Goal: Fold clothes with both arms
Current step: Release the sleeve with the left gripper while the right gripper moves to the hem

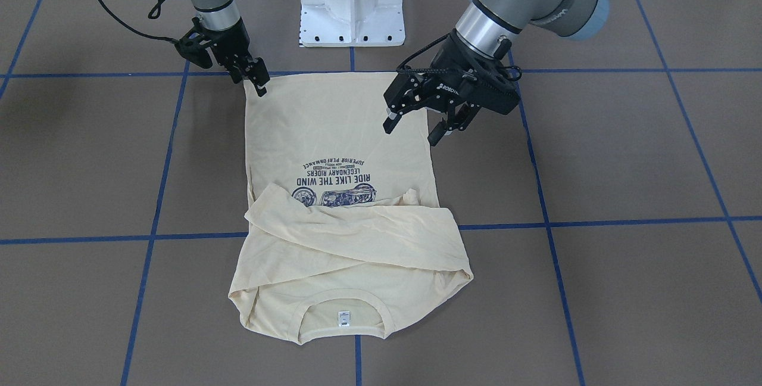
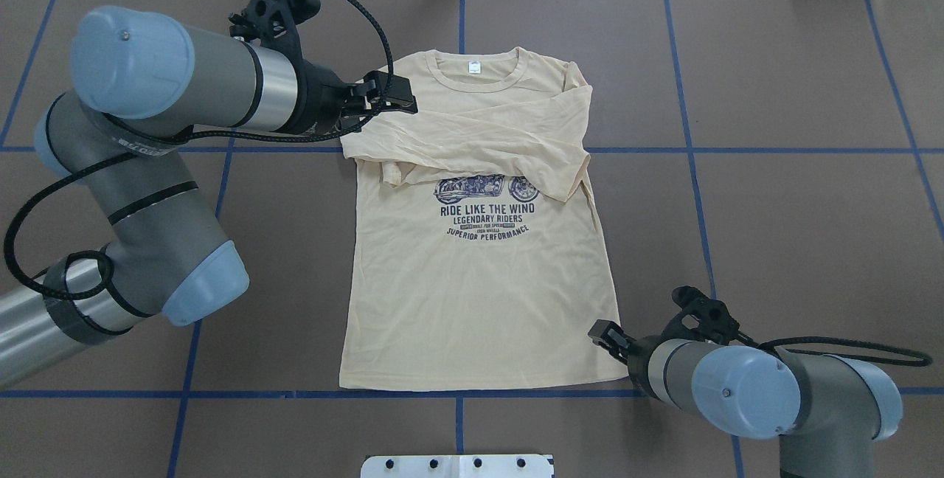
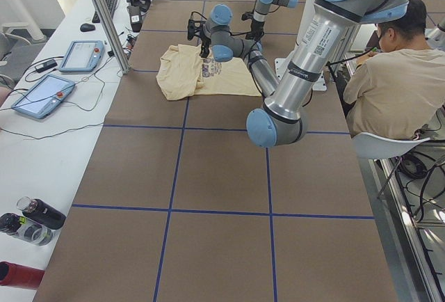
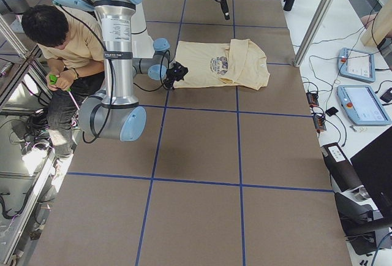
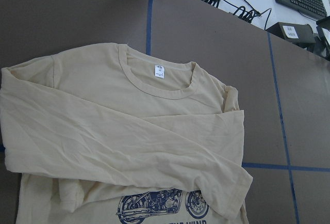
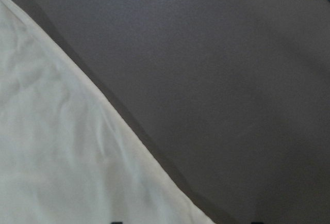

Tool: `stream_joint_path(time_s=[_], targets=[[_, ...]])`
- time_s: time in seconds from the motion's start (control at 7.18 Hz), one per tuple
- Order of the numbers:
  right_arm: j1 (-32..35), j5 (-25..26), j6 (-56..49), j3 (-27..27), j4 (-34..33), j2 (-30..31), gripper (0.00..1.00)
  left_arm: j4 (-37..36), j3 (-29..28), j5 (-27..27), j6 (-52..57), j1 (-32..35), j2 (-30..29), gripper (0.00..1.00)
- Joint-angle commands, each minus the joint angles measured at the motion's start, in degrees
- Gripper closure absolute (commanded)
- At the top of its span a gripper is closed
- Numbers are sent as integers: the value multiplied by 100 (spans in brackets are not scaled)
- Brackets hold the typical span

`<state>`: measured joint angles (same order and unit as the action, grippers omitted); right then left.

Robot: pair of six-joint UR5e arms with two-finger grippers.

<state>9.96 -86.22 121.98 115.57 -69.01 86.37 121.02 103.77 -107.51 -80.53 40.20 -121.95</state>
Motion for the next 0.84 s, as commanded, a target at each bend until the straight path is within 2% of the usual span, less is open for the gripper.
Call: stream_joint_path(time_s=[0.0,0.28,0.42,0.56,0.7], targets=[[-38,0,2,10,-7,11,18,18,-6,2,-15,-4,-4,7],[-73,0,2,1,-7,20,19,27,3,-6,-15,-4,-4,7],[-73,0,10,10,-103,29,33,27,12,-6,-15,-4,-4,7],[-73,0,150,36,-121,29,69,27,12,-6,-24,-4,-13,7],[-73,0,186,36,-121,29,100,36,12,-6,-15,-4,-4,7]])
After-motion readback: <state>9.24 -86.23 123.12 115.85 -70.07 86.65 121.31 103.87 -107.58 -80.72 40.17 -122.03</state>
